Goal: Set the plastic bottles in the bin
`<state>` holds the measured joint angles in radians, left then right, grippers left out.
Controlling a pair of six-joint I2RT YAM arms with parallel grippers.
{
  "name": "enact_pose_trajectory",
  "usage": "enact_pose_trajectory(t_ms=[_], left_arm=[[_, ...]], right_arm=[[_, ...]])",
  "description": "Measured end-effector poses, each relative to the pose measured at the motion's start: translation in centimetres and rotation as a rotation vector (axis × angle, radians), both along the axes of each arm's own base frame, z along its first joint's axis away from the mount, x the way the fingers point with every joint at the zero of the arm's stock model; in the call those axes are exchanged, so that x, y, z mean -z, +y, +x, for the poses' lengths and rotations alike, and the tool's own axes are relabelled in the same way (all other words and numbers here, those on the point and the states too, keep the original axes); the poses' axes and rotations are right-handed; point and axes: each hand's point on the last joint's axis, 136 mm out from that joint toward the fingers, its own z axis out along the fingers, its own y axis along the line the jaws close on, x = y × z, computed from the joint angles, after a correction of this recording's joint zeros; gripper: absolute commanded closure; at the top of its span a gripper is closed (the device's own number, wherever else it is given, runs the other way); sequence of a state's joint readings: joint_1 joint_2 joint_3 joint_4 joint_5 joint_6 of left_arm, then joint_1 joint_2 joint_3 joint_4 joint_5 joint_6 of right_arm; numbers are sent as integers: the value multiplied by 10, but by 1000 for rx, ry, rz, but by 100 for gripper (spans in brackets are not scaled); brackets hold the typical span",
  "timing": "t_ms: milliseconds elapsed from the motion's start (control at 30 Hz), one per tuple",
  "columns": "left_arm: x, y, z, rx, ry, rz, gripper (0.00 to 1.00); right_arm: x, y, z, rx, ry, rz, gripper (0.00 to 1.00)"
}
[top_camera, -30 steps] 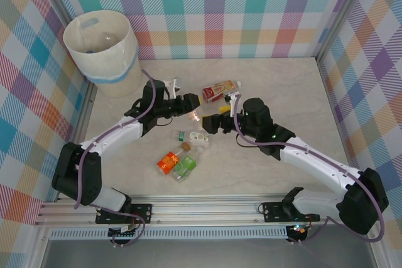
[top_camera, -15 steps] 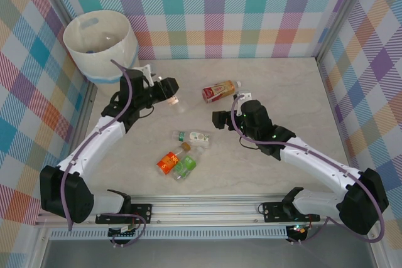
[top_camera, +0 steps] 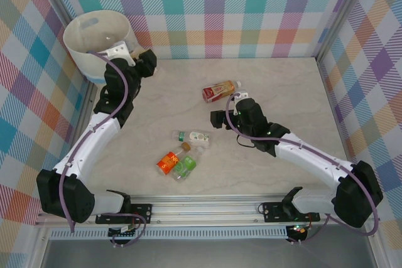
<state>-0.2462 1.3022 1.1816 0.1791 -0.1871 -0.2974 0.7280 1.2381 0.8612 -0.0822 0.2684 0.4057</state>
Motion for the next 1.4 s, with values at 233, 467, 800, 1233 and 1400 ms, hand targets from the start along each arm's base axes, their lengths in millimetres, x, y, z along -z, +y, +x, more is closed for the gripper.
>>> enact_pose_trajectory(t_ms=[233, 467, 800, 1233, 1400], left_arm=[[-43, 82, 20, -286, -134, 6, 100], [-50, 127, 48, -403, -137, 30, 100], [-61, 170, 75, -466, -99, 107, 100], [-41, 211, 123, -482, 14, 156, 41], [-14, 199, 145, -368, 165, 182, 11]], right_arm=[[8, 4, 3, 8, 28, 12, 0], [6, 8, 3, 7, 39, 40, 0], [6, 12, 0, 9, 75, 89, 0], [9, 14, -2, 22, 108, 123, 0], [9, 13, -2, 26, 111, 128, 0]])
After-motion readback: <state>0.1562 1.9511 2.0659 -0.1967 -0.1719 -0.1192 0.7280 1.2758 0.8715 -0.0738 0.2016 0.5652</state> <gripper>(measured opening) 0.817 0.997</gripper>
